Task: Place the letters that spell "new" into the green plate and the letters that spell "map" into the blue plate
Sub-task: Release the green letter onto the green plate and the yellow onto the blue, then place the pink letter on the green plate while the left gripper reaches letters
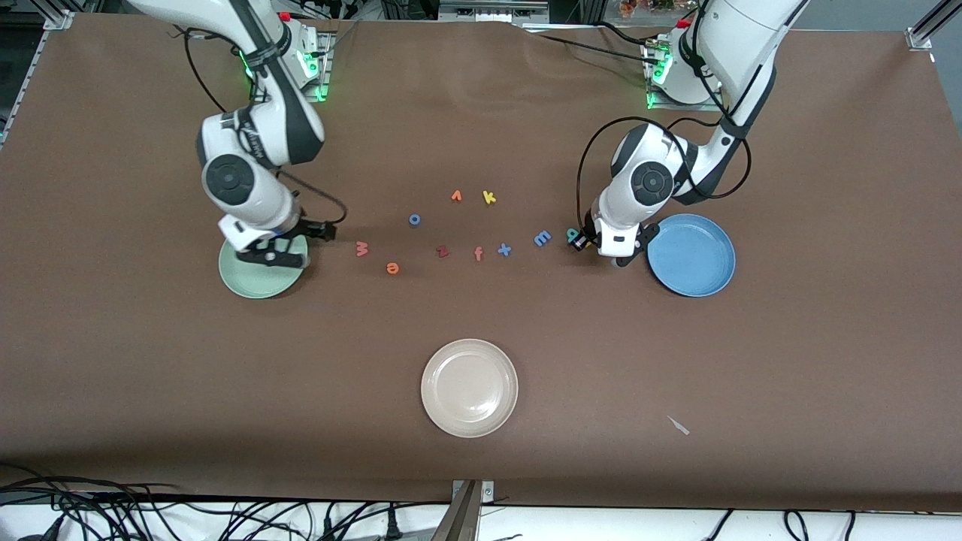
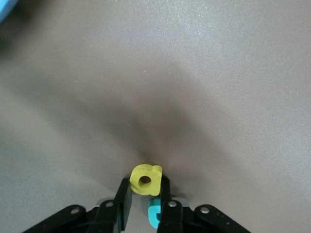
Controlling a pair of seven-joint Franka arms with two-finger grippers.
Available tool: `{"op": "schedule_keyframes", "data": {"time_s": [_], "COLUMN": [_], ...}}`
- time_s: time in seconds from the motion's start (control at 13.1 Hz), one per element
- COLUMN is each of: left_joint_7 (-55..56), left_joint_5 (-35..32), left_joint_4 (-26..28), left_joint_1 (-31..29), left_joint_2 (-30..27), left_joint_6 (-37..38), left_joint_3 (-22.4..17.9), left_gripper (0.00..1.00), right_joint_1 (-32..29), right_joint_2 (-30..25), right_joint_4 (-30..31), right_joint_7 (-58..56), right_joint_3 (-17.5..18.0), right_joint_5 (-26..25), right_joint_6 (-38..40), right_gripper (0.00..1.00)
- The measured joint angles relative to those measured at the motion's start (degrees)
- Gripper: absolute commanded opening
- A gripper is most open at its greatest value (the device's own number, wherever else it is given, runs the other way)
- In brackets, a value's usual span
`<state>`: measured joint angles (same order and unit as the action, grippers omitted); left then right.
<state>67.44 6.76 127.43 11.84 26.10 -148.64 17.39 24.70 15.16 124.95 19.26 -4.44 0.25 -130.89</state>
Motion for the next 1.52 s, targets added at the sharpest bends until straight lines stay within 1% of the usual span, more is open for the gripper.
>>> {"op": "schedule_keyframes", "data": {"time_s": [0.15, 0.23, 0.46, 0.53, 0.61, 0.84, 1.07, 1.14, 1.29, 1.37, 1.45, 1.52], "left_joint_7": [-0.05, -0.05, -0.05, -0.18, -0.60, -4.32, -15.03, -20.21, -31.76, -37.63, -42.57, -46.08], "left_joint_5": [-0.98, -1.35, -1.90, -1.98, -2.00, -2.06, -2.14, -2.16, -2.20, -2.20, -2.34, -2.84], "left_joint_4": [-0.05, -0.16, -1.78, -2.79, -4.20, -10.20, -14.18, -14.55, -14.57, -14.50, -14.35, -14.22], "left_joint_1": [0.06, 0.08, 0.02, -0.07, -0.20, -2.23, -7.74, -10.31, -15.26, -17.62, -19.63, -21.18], "left_joint_2": [-0.01, -0.01, -0.50, -1.14, -1.85, -3.46, -3.92, -3.92, -3.85, -3.66, -3.20, -2.35], "left_joint_6": [0.07, 0.11, 0.81, 2.42, 5.21, 16.68, 25.37, 27.41, 29.91, 30.47, 30.68, 30.68], "left_joint_3": [0.02, 0.03, -0.16, -0.21, -0.27, -0.59, -0.84, -0.89, -1.06, -1.20, -1.35, -1.44], "left_gripper": [0.01, 0.01, 0.01, 0.01, 0.01, 0.01, 0.02, 0.02, 0.03, 0.04, 0.04, 0.06], "right_joint_1": [0.49, 0.66, 1.38, 1.82, 2.08, 2.83, 3.14, 3.14, 3.15, 3.15, 3.15, 3.16], "right_joint_2": [0.79, 1.63, 5.54, 6.73, 7.66, 9.56, 10.86, 11.16, 11.39, 11.41, 11.54, 11.65], "right_joint_4": [-0.06, -0.36, -2.33, -2.75, -2.96, -3.01, -3.01, -3.01, -3.02, -3.01, -3.01, -3.03], "right_joint_7": [-5.73, -7.07, -7.54, -7.53, -7.37, -6.52, -6.14, -5.80, -5.52, -5.42, -5.39, -5.38], "right_joint_3": [0.86, 1.14, 2.91, 3.20, 3.32, 3.41, 3.41, 3.41, 3.40, 3.40, 3.40, 3.40], "right_joint_5": [0.00, 0.00, 0.01, 0.02, 0.02, 0.03, 0.04, 0.04, 0.04, 0.05, 0.05, 0.07], "right_joint_6": [-1.53, -3.09, -7.09, -8.06, -8.76, -10.76, -11.88, -12.21, -12.50, -12.52, -12.53, -12.58], "right_gripper": [0.98, 0.95, 0.75, 0.70, 0.61, 0.58, 0.53, 0.43, 0.20, 0.11, 0.05, 0.04]}}
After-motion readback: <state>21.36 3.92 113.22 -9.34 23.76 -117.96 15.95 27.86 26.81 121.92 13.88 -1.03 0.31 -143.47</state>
